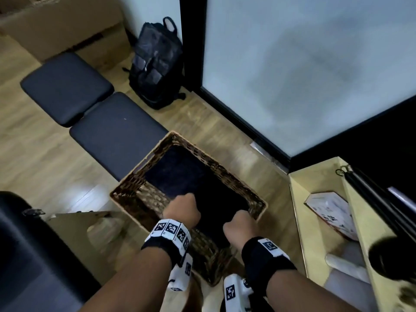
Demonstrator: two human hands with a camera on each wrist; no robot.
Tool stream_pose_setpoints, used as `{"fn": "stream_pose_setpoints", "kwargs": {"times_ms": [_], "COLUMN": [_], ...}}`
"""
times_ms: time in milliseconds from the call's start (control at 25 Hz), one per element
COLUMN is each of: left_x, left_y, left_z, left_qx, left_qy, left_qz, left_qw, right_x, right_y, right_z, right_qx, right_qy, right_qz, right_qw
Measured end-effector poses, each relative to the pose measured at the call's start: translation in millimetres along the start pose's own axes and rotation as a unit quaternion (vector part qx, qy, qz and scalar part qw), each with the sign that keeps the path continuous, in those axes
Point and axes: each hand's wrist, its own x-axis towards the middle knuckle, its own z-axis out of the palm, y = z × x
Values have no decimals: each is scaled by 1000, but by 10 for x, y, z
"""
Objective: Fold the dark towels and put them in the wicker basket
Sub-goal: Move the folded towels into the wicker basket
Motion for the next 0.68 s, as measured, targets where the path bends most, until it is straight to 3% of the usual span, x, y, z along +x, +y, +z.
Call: {"fn": "stream_pose_setpoints", "kwargs": {"times_ms": [160, 280, 400, 520, 600, 680], "left_x": [186, 362, 422, 436, 462, 492], "left_y": [30, -59, -143, -147, -106, -44], "left_z": [397, 616, 689, 716, 703, 694], "left_qx": [46, -44, -65, -65, -63, -74], "left_qy": [-134, -175, -183, -185, -172, -158], "left_qz": [1, 2, -6, 1, -3, -12], "left_qw": [990, 984, 981, 981, 983, 985], "right_x": [382, 780, 1048, 1217, 1243, 1180], "right_y": [-87, -151, -236, -264, -284, -275], "right_z": [211, 216, 176, 185, 171, 131], "right_qx": [44, -81, -187, -210, -217, -221], "right_qy": [-67, -27, -88, -92, -76, -11], "right_qz": [26, -30, -55, -52, -61, -85], "right_qw": [996, 996, 977, 972, 971, 972]}}
